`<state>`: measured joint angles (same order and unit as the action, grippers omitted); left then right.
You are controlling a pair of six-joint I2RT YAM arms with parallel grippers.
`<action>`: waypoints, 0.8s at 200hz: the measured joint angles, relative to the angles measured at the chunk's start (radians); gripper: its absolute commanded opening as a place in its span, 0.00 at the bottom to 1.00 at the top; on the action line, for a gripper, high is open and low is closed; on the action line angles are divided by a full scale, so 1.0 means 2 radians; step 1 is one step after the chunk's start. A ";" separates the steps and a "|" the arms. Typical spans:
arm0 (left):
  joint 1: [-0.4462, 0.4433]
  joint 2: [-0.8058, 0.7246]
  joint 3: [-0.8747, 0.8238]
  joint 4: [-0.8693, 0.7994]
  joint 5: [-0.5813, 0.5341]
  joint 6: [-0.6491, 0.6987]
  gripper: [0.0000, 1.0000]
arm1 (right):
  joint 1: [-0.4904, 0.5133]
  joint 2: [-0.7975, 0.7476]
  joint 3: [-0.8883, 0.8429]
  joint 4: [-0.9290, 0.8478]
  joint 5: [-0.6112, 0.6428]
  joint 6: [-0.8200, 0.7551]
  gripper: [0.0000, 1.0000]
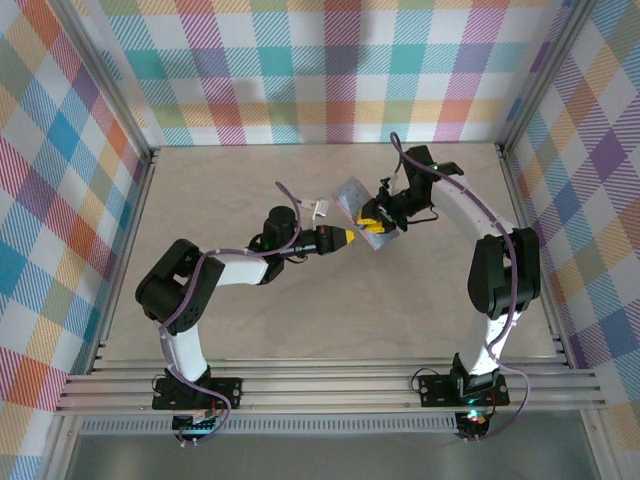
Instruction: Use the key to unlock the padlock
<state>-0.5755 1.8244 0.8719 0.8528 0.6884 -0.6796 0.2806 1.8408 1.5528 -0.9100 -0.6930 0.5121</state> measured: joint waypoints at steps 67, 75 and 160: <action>0.011 0.004 0.001 0.046 0.011 -0.032 0.00 | 0.006 0.000 -0.002 -0.047 -0.001 -0.014 0.00; 0.011 0.004 0.001 0.046 0.012 -0.032 0.00 | 0.006 0.000 -0.005 -0.043 -0.004 -0.010 0.00; 0.011 -0.029 -0.053 0.029 -0.025 -0.021 0.00 | 0.025 -0.022 -0.028 0.002 0.052 0.050 0.00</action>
<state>-0.5537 1.7668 0.7654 0.9108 0.6388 -0.7223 0.3313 1.7977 1.4975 -0.9051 -0.5892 0.6128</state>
